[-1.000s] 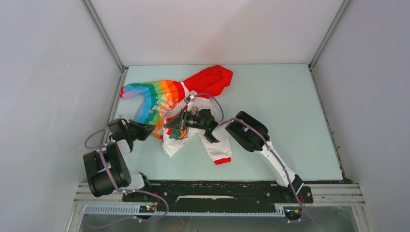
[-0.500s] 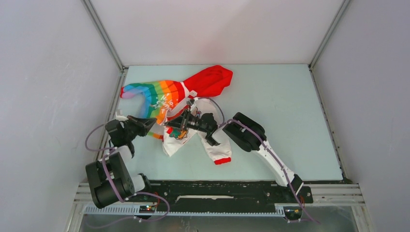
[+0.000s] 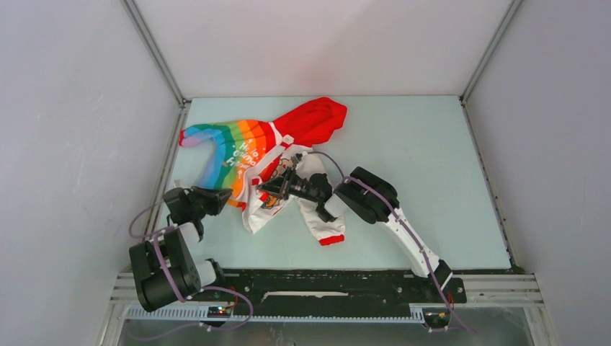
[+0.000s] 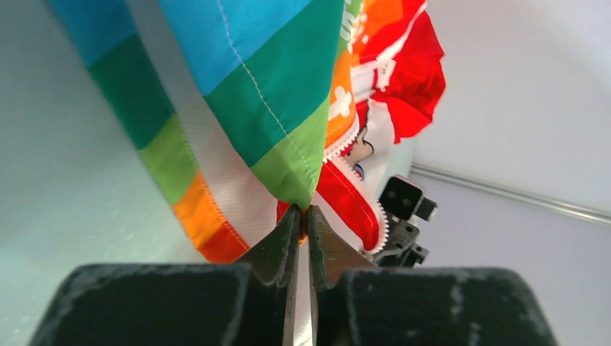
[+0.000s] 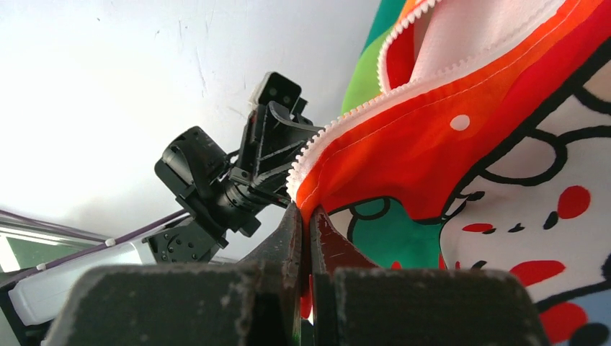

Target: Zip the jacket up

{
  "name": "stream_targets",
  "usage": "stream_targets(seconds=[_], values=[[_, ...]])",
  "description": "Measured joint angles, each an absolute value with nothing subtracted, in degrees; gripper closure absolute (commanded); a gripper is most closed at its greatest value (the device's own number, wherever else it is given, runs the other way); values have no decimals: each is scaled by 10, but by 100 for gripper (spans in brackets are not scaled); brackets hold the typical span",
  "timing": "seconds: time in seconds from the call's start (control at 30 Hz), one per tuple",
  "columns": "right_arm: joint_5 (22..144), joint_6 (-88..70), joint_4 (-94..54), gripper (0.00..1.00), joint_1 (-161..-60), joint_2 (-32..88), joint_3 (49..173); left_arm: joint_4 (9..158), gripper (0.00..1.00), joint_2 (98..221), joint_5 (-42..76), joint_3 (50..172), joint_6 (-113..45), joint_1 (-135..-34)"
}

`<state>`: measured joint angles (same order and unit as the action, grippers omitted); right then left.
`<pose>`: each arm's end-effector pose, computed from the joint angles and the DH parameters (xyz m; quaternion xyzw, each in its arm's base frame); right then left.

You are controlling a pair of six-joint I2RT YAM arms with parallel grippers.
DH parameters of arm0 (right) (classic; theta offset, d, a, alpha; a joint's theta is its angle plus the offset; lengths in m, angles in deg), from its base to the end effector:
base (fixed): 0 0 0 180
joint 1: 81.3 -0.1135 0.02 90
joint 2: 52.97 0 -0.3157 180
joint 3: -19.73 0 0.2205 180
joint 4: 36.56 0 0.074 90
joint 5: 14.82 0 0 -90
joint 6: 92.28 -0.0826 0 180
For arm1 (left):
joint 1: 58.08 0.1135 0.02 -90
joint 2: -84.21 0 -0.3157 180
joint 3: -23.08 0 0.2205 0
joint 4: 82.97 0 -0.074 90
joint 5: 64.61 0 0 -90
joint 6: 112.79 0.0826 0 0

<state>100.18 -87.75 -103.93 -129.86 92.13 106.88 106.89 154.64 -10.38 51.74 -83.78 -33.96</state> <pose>0.3331 0.4300 0.1316 0.0432 0.6511 0.7402 0.1619 0.2008 0.0370 0.1895 -0.4528 0.7137 -0.4008 0.3534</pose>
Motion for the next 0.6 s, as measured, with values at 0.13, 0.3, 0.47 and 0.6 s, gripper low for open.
stream_targets(seconds=[0.13,0.3,0.47,0.6], values=[[1002,-874,-1041,100,-1294,921,1069,1050,83,1550,-69,517,-837,-340],[1002,-871,-1041,100,-1291,921,1069,1061,77,1601,-56,517,-837,-340],[1002,-867,-1041,100,-1290,921,1069,1066,67,1633,-49,517,-836,-340],[1002,-863,-1041,100,-1290,921,1069,1066,66,1631,-47,517,-827,-341]])
